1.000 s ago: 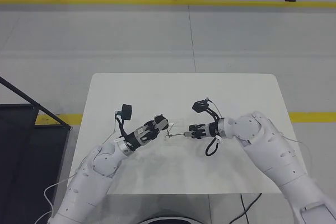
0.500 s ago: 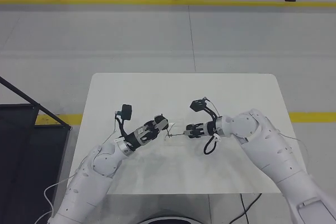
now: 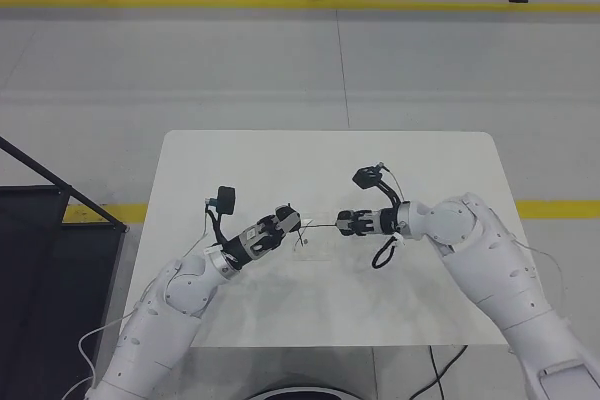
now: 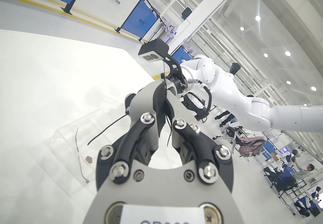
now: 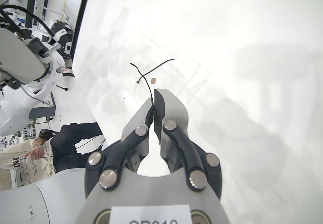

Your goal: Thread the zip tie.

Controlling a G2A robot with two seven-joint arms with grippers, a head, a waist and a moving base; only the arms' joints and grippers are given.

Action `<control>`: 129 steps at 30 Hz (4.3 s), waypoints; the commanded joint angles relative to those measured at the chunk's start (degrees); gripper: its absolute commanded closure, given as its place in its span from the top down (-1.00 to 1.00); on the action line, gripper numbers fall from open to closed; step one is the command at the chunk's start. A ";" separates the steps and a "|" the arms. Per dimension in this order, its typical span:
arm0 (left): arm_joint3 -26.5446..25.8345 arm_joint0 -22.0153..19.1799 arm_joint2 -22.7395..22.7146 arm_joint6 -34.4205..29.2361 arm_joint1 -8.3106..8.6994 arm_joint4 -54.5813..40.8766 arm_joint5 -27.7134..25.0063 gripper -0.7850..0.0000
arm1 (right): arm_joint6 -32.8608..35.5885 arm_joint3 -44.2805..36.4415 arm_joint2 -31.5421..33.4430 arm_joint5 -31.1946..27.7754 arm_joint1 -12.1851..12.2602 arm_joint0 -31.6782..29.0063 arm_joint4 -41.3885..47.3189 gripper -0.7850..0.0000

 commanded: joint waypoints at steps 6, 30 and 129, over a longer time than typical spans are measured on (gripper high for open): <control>-1.12 1.27 -1.41 7.46 -0.16 5.76 2.94 -1.00 | -0.68 -9.94 8.30 1.01 2.99 -7.59 -1.68 -1.00; -2.66 3.03 -0.39 11.65 -0.47 12.91 6.44 -1.00 | -4.43 -18.41 14.76 -0.49 4.68 -14.99 0.29 -1.00; -8.39 7.57 10.07 34.68 -3.27 56.09 37.57 -1.00 | 0.08 -18.55 15.70 2.38 5.48 -15.62 14.84 -1.00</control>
